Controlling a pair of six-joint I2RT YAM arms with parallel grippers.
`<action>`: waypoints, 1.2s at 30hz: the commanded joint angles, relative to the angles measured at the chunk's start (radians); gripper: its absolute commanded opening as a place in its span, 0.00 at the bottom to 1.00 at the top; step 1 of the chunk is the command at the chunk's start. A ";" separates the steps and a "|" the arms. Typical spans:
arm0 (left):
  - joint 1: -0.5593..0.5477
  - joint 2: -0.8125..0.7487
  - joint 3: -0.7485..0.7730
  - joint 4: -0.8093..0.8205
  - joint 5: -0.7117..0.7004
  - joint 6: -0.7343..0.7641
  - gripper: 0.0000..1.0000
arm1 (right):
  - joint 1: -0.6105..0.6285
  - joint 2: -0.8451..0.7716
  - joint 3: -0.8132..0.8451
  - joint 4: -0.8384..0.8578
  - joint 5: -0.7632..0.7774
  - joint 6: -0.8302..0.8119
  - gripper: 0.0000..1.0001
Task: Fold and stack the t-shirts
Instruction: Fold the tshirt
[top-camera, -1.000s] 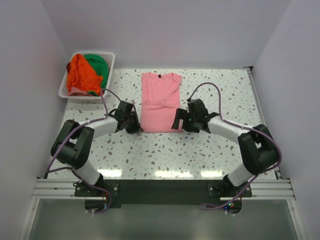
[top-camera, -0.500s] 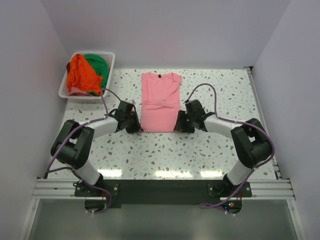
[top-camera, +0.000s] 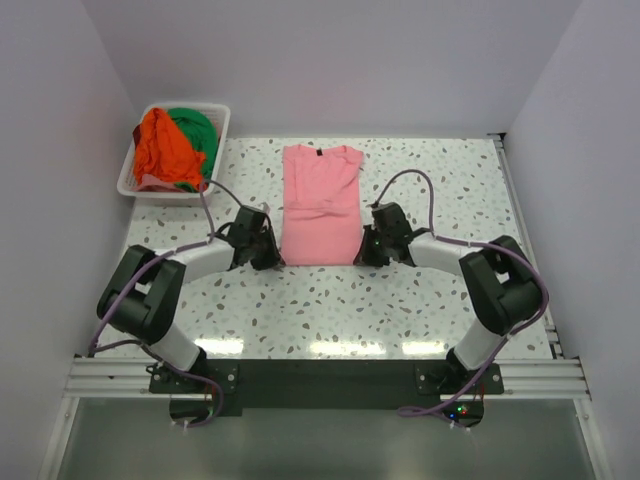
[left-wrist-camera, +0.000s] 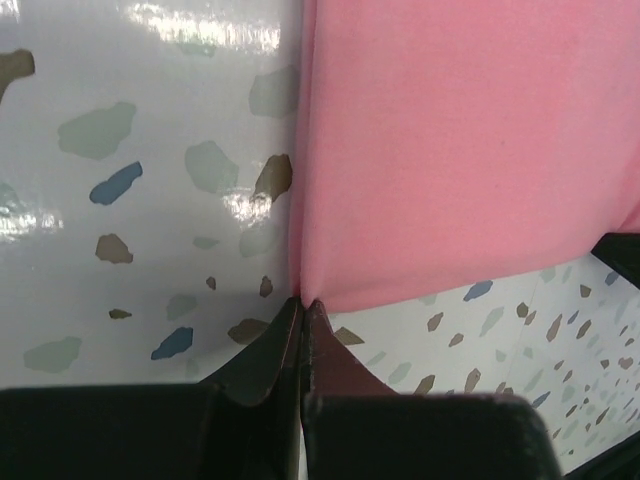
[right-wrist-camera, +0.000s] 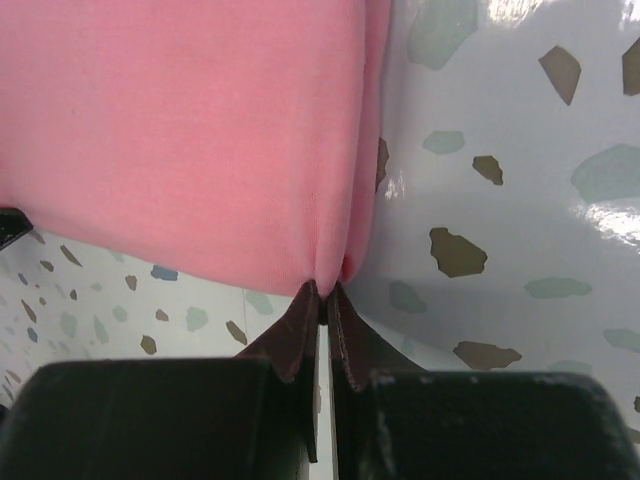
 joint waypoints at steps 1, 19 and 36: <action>-0.019 -0.055 -0.048 0.004 -0.035 0.001 0.00 | 0.000 -0.039 -0.060 0.021 -0.019 -0.015 0.00; -0.301 -0.431 -0.298 -0.154 -0.086 -0.217 0.00 | 0.095 -0.623 -0.477 -0.139 -0.124 0.060 0.00; -0.364 -0.473 -0.130 -0.223 -0.183 -0.192 0.00 | 0.106 -0.690 -0.321 -0.256 -0.033 0.010 0.00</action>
